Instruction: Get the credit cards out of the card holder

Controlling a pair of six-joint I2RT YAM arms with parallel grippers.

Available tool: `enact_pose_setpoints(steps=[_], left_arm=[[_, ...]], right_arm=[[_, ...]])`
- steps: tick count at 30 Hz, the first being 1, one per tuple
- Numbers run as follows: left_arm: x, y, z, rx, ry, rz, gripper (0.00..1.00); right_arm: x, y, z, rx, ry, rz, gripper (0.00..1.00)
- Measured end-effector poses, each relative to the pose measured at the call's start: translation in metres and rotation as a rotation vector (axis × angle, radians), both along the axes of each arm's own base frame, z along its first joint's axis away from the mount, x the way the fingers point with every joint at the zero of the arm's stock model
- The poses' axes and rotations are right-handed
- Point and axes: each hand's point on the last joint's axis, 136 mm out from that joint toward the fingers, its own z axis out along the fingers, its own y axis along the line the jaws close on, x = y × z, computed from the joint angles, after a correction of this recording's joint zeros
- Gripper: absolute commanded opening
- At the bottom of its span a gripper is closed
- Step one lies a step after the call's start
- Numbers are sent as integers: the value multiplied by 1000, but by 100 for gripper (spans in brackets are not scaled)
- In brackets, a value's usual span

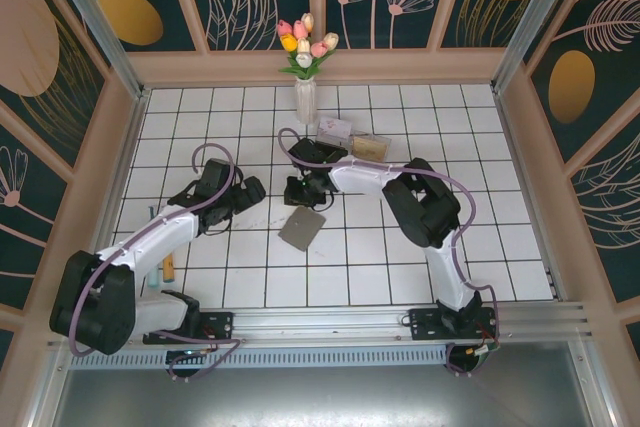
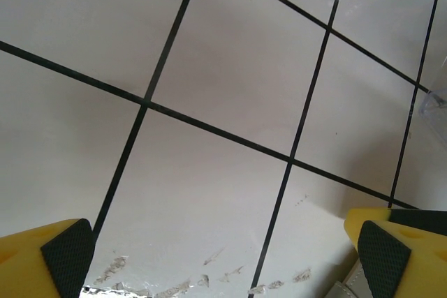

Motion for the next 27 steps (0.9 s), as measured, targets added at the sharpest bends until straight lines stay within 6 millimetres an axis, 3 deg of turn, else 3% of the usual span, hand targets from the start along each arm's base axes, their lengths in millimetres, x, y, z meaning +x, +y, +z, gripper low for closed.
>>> enact_pose_setpoints(steps=[8, 13, 19, 27], left_arm=[[-16, -33, -1, -117, 58, -88, 83], [-54, -77, -12, -206, 147, -213, 67], [-95, -97, -35, -284, 270, -265, 50], [-96, -113, -44, -327, 303, -291, 38]], right_arm=[[-20, -24, 0, -56, 27, 13, 25], [-23, -36, 5, -66, 26, -4, 26], [-13, -46, 19, -41, 9, -47, 26], [-12, -47, 20, -39, 6, -52, 27]])
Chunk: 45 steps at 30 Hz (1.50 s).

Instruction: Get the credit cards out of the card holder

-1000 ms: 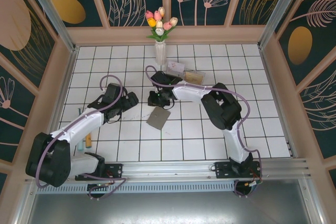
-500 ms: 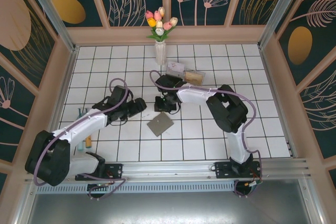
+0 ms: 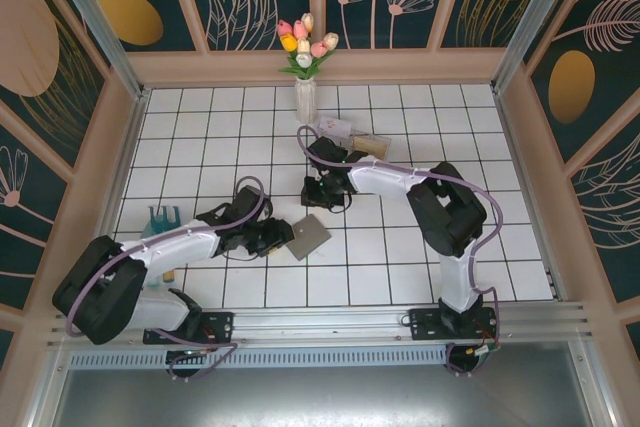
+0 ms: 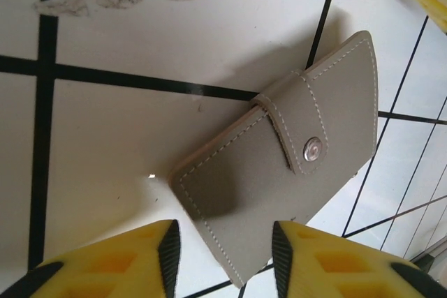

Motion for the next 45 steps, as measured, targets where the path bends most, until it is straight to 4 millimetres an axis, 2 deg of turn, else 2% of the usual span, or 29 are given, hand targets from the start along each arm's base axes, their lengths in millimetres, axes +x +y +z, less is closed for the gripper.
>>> enact_pose_setpoints(steps=[7, 13, 17, 23, 32, 35, 40, 42, 45], left_arm=[[-1, 1, -11, 26, 12, -13, 36], [3, 3, -12, 45, -8, -21, 20], [15, 1, -9, 77, -49, -30, 11], [39, -2, -9, 174, -101, -86, 9], [75, -7, 1, 328, -237, -272, 6], [88, -8, 4, 355, -271, -288, 7], [102, 0, 5, 366, -267, -250, 21], [102, 3, 7, 350, -261, -215, 30], [90, 11, 13, 299, -238, -141, 37]], right_arm=[[-4, -4, -6, -12, 12, 0, 27], [-6, -6, -7, -15, 16, 0, 26], [-6, -5, -2, -7, 8, 1, 26], [-12, -13, -4, -21, 14, 2, 26], [-21, -33, -10, -75, 14, 5, 25], [-25, -35, -7, -67, 13, 15, 25], [-34, -41, -4, -57, 12, 37, 31], [-37, -42, 1, -52, -1, 55, 36], [-38, -41, 10, -34, -25, 81, 38]])
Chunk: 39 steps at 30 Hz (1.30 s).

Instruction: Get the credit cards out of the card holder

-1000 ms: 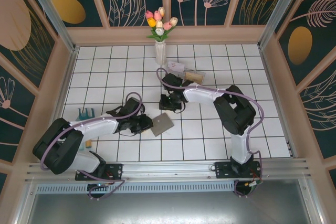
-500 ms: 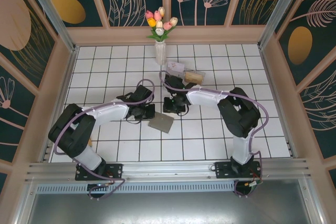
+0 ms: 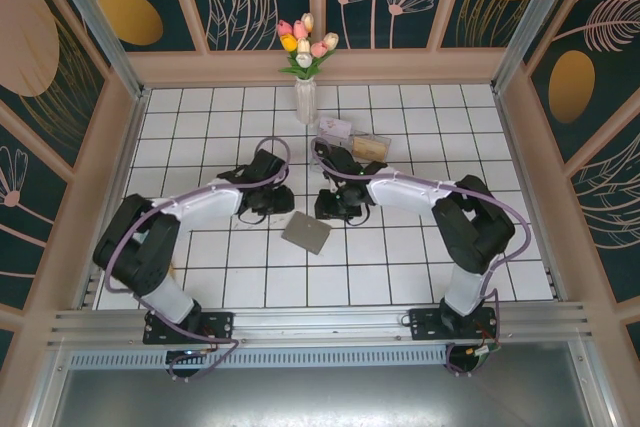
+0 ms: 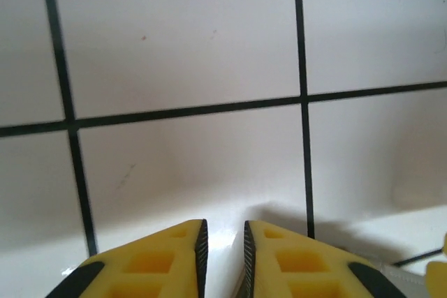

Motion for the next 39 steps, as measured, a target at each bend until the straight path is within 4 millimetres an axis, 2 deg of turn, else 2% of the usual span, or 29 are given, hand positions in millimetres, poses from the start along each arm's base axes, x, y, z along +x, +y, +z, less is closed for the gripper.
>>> enact_pose_setpoints(steps=[7, 9, 14, 17, 21, 32, 39], left_arm=[[-51, 12, 0, -179, 104, 169, 48], [-65, 9, -3, -221, 147, 201, 49], [-80, -7, -6, -318, 207, 232, 51], [-82, -13, -8, -354, 230, 245, 51], [-79, -22, -12, -392, 247, 255, 45], [-71, -34, -15, -453, 257, 269, 40], [-64, -39, -15, -478, 238, 264, 19]], right_arm=[[-9, 3, -2, 24, 19, 38, 37], [-13, 4, -3, 31, 32, 51, 36], [-22, 11, -4, 58, 55, 77, 33], [-26, 11, -8, 64, 69, 80, 33], [-30, 9, -18, 52, 94, 74, 32], [-31, 11, -20, 63, 115, 60, 31], [-30, 11, -21, 73, 122, 49, 32]])
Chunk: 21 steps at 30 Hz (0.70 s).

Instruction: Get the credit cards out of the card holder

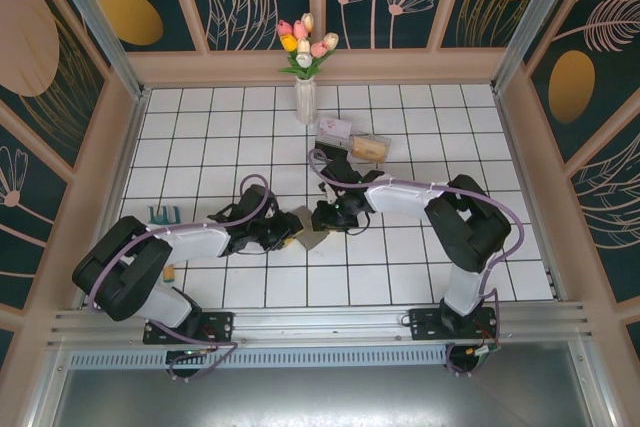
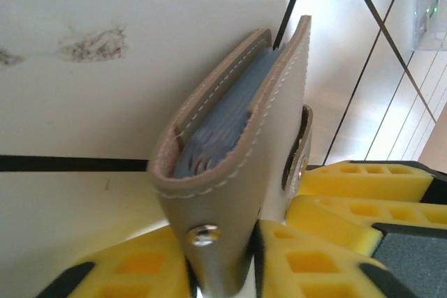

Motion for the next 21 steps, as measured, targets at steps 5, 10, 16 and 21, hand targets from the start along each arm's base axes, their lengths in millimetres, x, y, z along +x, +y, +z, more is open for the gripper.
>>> enact_pose_setpoints(steps=[5, 10, 16, 21], left_arm=[[6, -4, 8, -5, -40, -18, 9], [8, -6, 10, -6, -56, -32, 7], [8, -6, 13, -2, -70, -44, 5], [9, -7, 14, 2, -76, -52, 3]], right_arm=[[5, -3, 2, -2, -6, -22, 38], [11, 2, 14, 33, -46, -22, 37], [16, 7, 18, 57, -67, -22, 35], [21, 12, 21, 67, -75, -21, 37]])
